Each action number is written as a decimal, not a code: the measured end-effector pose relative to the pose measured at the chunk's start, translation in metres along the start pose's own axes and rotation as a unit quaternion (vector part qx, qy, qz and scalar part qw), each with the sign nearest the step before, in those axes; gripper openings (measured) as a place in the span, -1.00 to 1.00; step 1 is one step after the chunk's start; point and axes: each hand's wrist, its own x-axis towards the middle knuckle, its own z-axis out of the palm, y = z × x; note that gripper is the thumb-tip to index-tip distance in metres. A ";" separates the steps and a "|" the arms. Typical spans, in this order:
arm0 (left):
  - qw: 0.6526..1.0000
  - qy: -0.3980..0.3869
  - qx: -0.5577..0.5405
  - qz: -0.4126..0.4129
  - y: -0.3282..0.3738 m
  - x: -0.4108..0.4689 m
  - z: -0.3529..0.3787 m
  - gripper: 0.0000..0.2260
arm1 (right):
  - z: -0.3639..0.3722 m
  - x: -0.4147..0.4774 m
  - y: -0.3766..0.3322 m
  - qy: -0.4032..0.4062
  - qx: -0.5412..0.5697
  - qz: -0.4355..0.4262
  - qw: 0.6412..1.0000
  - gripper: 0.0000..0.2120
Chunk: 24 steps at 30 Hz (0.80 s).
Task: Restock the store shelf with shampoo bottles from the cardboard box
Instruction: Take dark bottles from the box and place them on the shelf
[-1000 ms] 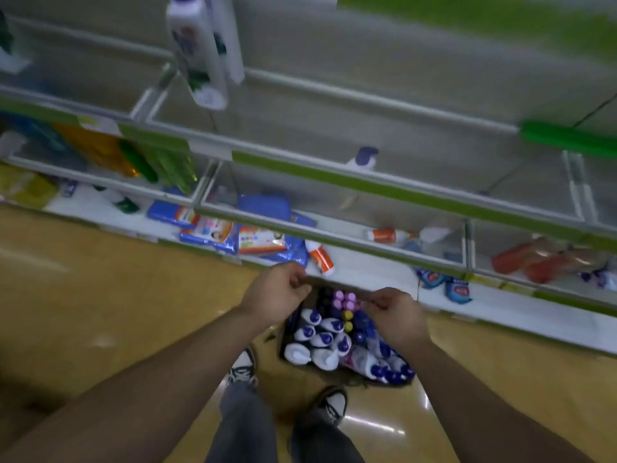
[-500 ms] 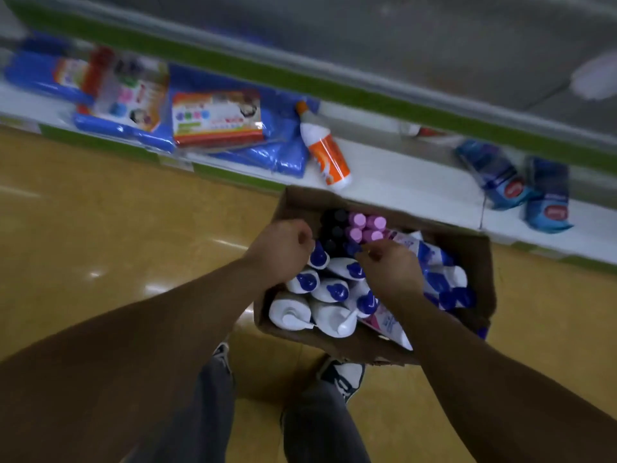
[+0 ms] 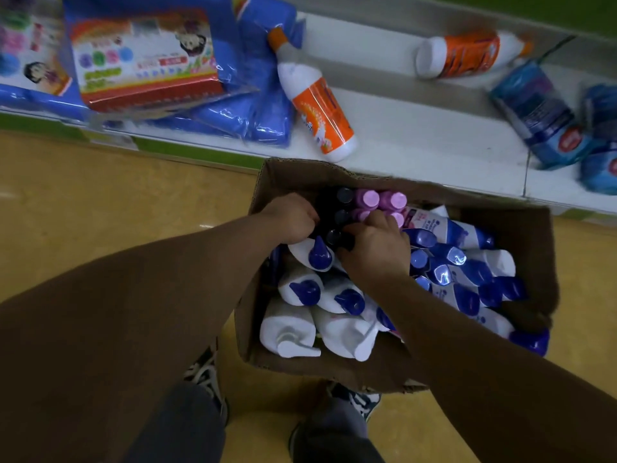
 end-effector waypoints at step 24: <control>0.997 0.015 -0.054 0.062 -0.013 0.004 0.000 -0.60 | -0.018 0.003 0.000 -0.001 0.013 -0.043 0.999 -0.71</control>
